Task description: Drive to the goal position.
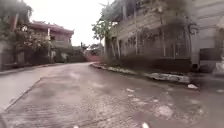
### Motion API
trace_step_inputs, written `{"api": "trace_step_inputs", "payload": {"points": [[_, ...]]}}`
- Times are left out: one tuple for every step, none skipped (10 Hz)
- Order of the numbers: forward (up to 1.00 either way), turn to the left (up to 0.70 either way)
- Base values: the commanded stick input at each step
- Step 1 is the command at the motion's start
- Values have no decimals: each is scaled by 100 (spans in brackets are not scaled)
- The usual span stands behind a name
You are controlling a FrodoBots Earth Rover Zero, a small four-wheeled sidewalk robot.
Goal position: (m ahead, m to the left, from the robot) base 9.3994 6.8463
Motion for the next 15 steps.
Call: {"api": "trace_step_inputs", "payload": {"points": [[70, 16], [70, 35], [70, 35], [70, 35], [70, 35], [70, 35], [70, 35], [70, 0], [70, 0], [70, 0], [70, 0], [70, 0], [70, 0], [70, 0], [70, 0]]}}
